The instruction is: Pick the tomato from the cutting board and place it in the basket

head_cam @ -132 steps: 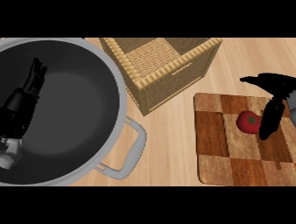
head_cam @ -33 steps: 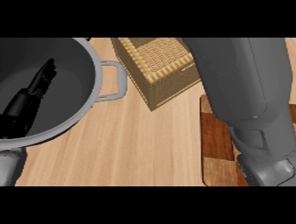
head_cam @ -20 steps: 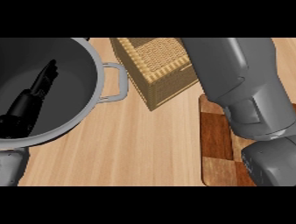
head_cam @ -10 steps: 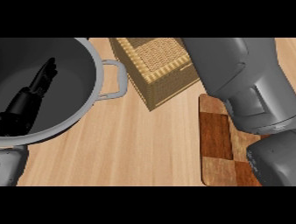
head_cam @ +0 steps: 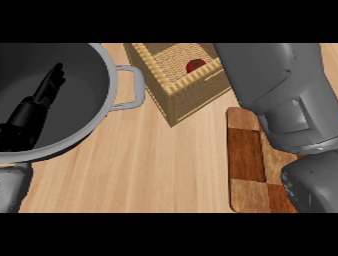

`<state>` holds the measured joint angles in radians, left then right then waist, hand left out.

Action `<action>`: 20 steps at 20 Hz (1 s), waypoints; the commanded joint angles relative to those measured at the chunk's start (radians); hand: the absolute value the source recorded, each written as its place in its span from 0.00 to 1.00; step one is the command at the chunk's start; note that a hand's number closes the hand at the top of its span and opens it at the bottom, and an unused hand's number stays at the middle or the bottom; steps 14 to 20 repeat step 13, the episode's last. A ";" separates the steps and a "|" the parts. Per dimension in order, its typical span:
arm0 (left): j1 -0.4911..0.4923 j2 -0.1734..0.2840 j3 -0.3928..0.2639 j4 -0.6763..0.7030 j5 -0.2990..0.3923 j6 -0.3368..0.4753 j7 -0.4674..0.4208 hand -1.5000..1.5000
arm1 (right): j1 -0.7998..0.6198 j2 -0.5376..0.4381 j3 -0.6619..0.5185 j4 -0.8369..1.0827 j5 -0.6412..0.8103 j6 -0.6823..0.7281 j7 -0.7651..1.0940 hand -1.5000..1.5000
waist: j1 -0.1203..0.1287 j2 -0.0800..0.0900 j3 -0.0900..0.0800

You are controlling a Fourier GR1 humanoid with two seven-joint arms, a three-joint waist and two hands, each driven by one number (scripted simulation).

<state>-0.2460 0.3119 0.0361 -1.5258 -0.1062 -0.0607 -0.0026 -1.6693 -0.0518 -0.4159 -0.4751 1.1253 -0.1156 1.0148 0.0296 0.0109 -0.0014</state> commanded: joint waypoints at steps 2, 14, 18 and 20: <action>-0.014 0.011 0.024 0.019 0.010 -0.004 0.000 0.50 | 0.055 -0.037 -0.012 -0.099 0.037 -0.286 0.025 0.00 | -0.017 -0.002 0.001; 0.068 0.021 0.051 -0.011 0.016 -0.004 0.007 0.50 | 0.216 -0.098 -0.018 -0.407 0.152 -0.389 0.136 0.00 | -0.064 -0.031 0.002; 0.068 0.021 0.051 -0.011 0.016 -0.004 0.007 0.50 | 0.216 -0.098 -0.018 -0.407 0.152 -0.389 0.136 0.00 | -0.064 -0.031 0.002; 0.068 0.021 0.051 -0.011 0.016 -0.004 0.007 0.50 | 0.216 -0.098 -0.018 -0.407 0.152 -0.389 0.136 0.00 | -0.064 -0.031 0.002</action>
